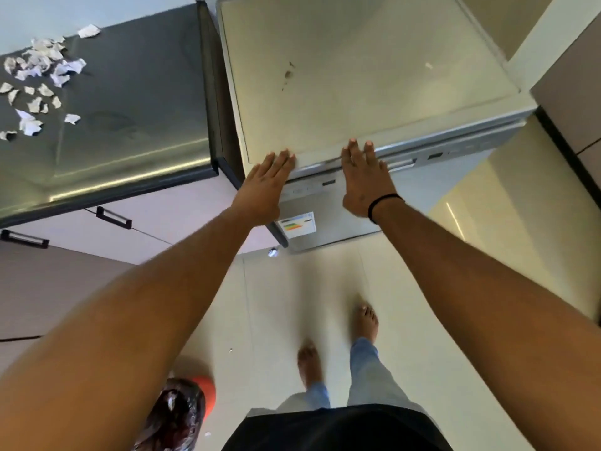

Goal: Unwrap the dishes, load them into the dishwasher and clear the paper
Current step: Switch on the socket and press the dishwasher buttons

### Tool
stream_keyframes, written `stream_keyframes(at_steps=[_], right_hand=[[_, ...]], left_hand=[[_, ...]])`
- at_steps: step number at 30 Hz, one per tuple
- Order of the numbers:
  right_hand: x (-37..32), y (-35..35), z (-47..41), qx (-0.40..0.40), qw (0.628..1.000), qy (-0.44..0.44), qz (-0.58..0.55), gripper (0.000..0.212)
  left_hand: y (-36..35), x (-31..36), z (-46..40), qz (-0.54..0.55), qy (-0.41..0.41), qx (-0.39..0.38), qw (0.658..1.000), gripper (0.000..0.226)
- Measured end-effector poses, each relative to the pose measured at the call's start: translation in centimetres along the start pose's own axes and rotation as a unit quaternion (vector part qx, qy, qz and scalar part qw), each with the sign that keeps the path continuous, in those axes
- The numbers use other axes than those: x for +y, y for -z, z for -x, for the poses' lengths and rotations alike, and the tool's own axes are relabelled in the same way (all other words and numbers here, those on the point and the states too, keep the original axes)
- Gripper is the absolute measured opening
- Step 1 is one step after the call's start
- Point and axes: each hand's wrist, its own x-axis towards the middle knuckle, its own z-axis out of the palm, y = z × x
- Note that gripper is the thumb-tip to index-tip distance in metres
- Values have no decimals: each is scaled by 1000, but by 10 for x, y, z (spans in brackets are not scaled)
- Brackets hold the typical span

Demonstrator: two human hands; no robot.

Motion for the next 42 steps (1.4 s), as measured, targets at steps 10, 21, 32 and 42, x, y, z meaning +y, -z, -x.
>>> stream_keyframes(at_steps=[10, 21, 32, 42], right_hand=[[-17, -33, -2, 110, 990, -71, -51, 91], [-72, -59, 2, 244, 943, -161, -160, 81], [-151, -134, 26, 57, 979, -97, -168, 92], [-147, -132, 15, 18, 981, -91, -170, 98]], left_hand=[[-12, -18, -5, -105, -39, 3, 994, 149], [-12, -16, -9, -92, -36, 15, 995, 133], [-12, -15, -9, -72, -43, 5, 996, 129], [-12, -17, -8, -61, -49, 10, 997, 122]])
